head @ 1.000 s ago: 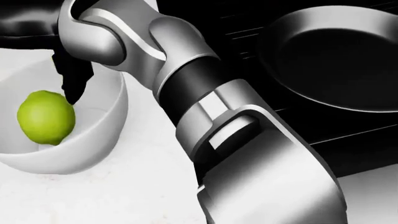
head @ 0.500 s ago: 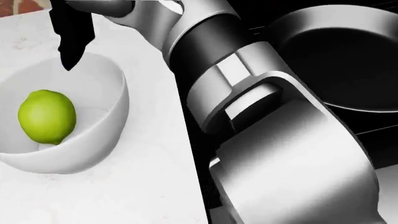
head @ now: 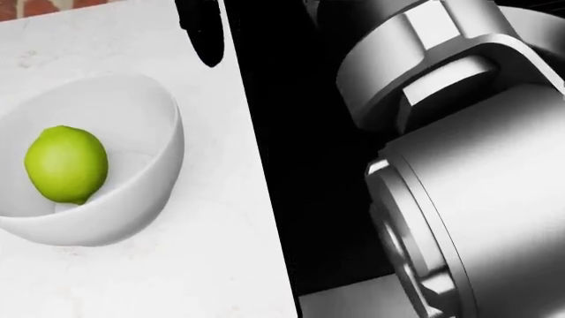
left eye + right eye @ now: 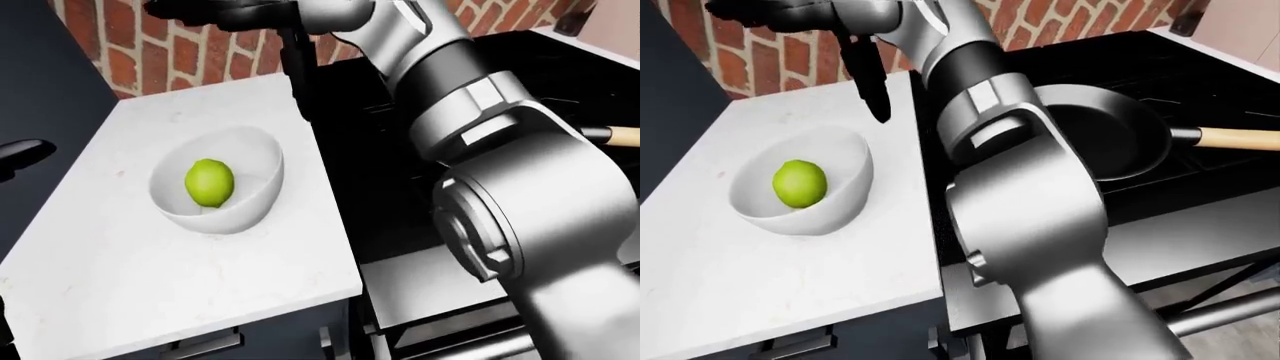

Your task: Pick the lemon from the pan and place it in the bowl.

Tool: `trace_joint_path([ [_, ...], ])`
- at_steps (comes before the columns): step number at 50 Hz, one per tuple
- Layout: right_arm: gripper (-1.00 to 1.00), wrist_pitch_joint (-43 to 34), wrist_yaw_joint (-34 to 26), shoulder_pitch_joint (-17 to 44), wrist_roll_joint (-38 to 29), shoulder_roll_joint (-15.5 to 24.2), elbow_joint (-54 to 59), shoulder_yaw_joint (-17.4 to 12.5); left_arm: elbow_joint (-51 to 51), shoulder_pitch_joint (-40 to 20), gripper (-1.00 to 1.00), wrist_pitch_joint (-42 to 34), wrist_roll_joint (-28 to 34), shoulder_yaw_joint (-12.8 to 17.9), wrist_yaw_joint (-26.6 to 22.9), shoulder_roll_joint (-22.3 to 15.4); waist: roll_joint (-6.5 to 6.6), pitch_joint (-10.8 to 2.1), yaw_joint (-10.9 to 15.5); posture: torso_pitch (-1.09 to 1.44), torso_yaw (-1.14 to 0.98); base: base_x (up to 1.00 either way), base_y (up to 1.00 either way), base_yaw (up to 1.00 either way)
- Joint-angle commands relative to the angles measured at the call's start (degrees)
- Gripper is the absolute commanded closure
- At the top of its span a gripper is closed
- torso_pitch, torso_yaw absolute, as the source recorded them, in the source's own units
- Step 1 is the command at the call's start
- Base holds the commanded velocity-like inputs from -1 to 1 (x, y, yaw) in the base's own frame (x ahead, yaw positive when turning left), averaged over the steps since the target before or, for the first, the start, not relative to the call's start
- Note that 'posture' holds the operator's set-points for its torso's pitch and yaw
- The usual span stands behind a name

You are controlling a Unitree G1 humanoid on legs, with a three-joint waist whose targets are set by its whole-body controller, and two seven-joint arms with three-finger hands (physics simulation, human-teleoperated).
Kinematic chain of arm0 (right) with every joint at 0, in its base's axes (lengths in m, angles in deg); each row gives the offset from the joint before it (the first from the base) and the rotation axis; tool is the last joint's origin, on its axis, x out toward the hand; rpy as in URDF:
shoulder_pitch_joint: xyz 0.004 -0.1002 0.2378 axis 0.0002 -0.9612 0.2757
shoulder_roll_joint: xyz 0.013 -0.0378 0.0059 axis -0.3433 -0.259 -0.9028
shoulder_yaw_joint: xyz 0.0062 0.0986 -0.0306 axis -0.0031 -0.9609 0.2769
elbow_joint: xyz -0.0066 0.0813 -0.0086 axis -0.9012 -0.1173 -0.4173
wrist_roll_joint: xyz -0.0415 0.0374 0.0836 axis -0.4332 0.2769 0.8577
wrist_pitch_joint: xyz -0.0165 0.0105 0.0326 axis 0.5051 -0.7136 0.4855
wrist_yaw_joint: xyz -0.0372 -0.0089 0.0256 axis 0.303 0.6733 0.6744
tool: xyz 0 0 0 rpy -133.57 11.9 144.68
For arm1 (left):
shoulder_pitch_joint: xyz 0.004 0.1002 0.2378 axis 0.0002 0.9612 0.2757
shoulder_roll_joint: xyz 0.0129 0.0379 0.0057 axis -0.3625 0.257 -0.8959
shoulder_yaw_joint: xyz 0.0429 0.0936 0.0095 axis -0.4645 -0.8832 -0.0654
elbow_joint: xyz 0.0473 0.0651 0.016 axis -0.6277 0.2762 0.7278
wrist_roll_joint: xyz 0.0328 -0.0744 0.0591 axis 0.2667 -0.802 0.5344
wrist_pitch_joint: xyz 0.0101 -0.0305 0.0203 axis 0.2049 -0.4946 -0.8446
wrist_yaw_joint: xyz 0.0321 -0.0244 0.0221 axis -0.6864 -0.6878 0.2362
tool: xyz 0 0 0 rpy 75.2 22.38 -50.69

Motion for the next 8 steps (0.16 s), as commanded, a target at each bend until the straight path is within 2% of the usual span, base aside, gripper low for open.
trace_joint_path([
  [1, -1.00, -0.38, -0.74, 2.30, 1.32, 1.07, -1.99, -0.94, -1.84, -1.17, -1.00, 1.33, 0.04, 1.03, 0.01, -1.56, 0.61, -1.54, -0.04, 0.00, 0.00, 0.00, 0.00, 0.00],
  [8, -1.00, -0.57, -3.93, 2.47, 1.70, 3.73, -2.14, -1.29, -1.81, -1.44, -1.00, 1.16, 0.05, 0.97, 0.03, -1.72, 0.46, -1.49, -0.05, 0.00, 0.00, 0.00, 0.00, 0.00],
])
